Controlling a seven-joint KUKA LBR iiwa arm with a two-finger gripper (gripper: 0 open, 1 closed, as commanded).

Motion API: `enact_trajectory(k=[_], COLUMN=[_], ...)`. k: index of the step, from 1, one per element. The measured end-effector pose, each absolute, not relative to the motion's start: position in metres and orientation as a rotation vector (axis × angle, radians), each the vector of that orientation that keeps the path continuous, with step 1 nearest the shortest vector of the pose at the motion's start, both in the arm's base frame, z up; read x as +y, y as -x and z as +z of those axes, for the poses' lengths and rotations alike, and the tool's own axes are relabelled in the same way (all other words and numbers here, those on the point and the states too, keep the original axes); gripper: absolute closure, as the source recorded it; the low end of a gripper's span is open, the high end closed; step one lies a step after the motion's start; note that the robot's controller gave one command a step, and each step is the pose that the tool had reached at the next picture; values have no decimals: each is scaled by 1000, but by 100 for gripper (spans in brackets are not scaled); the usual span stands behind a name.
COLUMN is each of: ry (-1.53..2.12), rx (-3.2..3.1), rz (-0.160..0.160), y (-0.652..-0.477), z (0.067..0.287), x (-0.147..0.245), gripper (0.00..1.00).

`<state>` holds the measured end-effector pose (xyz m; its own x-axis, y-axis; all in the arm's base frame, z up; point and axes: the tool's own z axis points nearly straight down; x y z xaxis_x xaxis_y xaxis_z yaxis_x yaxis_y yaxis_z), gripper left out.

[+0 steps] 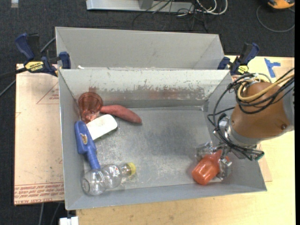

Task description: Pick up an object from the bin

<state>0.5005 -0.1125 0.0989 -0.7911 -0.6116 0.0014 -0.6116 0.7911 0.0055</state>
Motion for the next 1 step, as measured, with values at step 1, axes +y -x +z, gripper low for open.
enact_trajectory(k=[1], ry=[-1014], rx=[-2970], rz=[-7], y=[-500], z=[99], x=[-113], gripper=[100])
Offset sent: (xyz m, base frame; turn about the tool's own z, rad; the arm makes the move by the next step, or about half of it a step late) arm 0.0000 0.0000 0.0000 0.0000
